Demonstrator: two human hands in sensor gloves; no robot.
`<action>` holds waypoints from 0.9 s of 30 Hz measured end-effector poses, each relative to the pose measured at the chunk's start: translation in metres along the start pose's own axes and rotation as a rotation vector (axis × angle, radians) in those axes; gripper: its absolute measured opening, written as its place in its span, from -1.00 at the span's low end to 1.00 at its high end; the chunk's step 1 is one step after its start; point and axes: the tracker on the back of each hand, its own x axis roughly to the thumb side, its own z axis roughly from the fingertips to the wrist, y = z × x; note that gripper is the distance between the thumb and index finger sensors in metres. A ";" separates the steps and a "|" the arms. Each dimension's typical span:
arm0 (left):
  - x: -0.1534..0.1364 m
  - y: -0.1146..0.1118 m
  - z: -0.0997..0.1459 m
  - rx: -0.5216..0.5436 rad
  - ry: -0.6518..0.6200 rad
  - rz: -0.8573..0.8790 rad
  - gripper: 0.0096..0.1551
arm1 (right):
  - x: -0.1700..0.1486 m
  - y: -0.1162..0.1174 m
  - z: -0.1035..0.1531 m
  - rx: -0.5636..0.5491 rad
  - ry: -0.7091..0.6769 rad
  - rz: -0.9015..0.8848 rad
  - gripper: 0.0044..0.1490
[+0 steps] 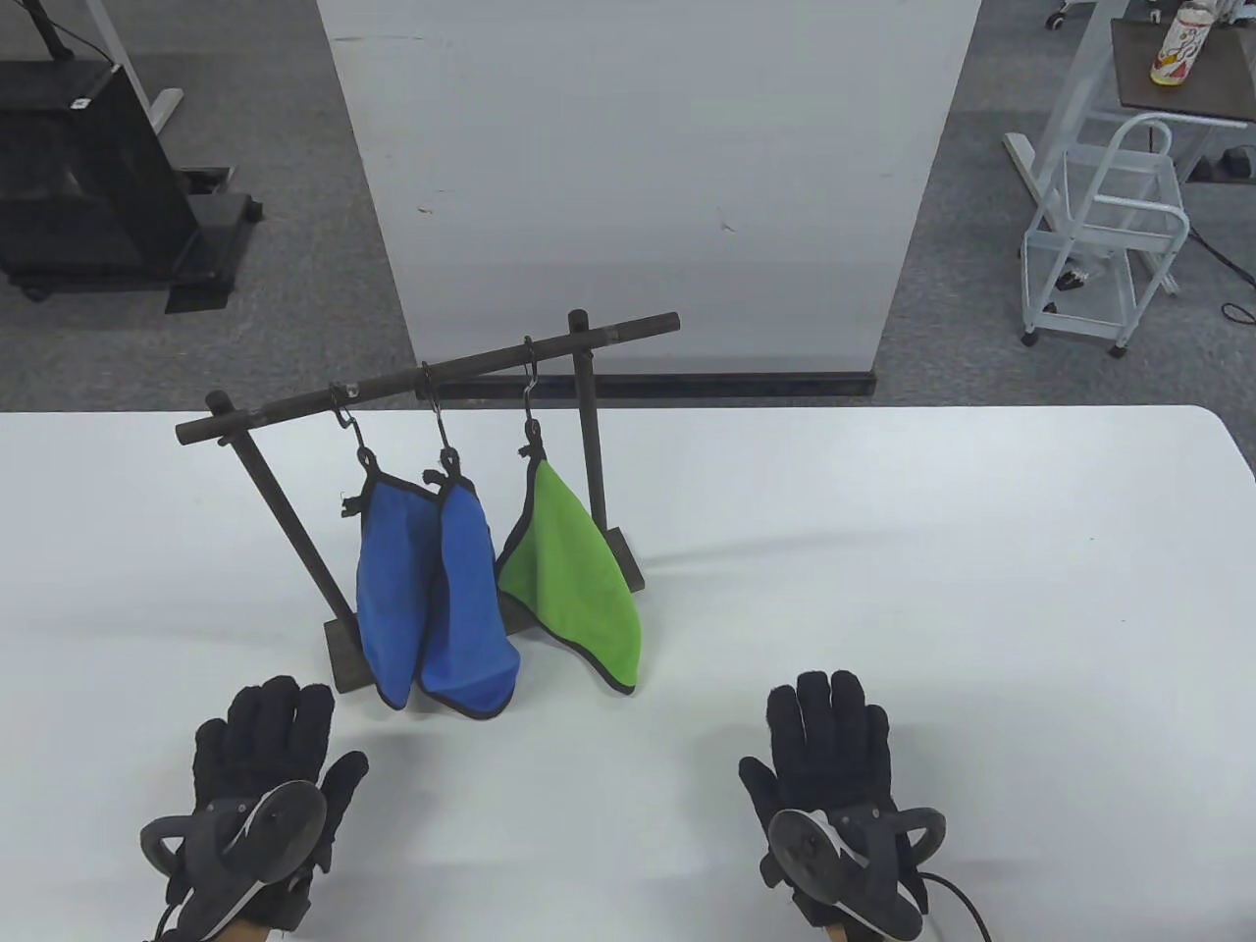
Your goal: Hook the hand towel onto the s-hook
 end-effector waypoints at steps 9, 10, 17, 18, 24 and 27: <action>0.002 0.000 0.000 -0.005 -0.008 0.010 -0.12 | -0.001 -0.003 0.007 0.001 0.002 -0.010 -0.10; 0.002 0.000 0.001 -0.004 -0.006 0.010 -0.12 | -0.002 -0.003 0.009 0.000 0.002 -0.012 -0.10; 0.003 0.000 0.001 -0.005 -0.008 0.005 -0.12 | -0.006 -0.005 0.015 0.009 0.021 -0.036 -0.10; 0.003 0.000 0.001 -0.006 -0.009 0.003 -0.12 | -0.005 -0.006 0.016 0.007 0.023 -0.036 -0.10; 0.003 0.000 0.001 -0.013 -0.003 0.010 -0.12 | 0.002 -0.008 0.018 0.008 0.006 -0.033 -0.10; 0.003 0.000 0.001 -0.014 -0.002 0.014 -0.12 | 0.002 -0.007 0.018 0.018 0.008 -0.041 -0.10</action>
